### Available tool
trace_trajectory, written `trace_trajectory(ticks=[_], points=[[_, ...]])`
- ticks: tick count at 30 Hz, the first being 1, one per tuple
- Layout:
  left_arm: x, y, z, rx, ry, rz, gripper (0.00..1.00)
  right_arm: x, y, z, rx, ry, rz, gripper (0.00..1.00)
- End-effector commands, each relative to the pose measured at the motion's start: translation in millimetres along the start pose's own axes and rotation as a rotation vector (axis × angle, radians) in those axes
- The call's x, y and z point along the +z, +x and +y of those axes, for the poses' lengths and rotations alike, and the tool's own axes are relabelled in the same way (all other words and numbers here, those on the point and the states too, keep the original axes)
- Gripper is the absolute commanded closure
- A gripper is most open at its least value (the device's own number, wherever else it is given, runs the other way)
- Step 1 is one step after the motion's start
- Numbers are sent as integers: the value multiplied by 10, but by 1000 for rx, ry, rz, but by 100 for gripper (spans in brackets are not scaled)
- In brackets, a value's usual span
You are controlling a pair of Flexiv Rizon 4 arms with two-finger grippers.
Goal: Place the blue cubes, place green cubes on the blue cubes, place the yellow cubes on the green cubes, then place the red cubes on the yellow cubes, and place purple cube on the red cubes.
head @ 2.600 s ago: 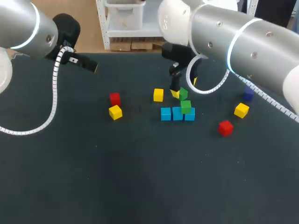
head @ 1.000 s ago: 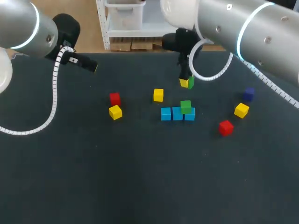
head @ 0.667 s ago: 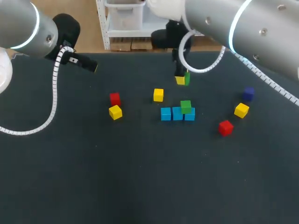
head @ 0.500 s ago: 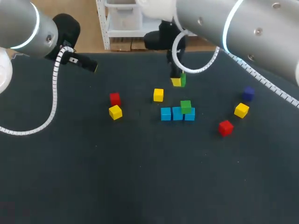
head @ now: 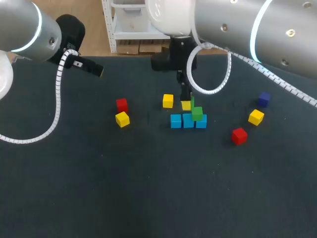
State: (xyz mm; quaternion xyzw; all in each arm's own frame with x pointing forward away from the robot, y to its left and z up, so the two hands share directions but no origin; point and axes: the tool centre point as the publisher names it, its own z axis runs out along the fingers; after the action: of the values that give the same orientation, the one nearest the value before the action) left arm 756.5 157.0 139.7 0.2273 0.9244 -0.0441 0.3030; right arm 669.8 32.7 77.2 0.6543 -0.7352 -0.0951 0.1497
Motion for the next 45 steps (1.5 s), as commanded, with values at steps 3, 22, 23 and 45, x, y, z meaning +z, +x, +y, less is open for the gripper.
trace_trajectory(ticks=[3,22,23,45], points=[[0,-2,1,0,0,0,0,81,27,170,-57,224,-77,100],[0,-2,1,0,0,0,0,72,-97,391,-175,318,-12,100],[0,-2,1,0,0,0,0,68,-88,414,-177,321,-11,100],[0,-2,1,0,0,0,0,9,131,454,-56,369,20,0]])
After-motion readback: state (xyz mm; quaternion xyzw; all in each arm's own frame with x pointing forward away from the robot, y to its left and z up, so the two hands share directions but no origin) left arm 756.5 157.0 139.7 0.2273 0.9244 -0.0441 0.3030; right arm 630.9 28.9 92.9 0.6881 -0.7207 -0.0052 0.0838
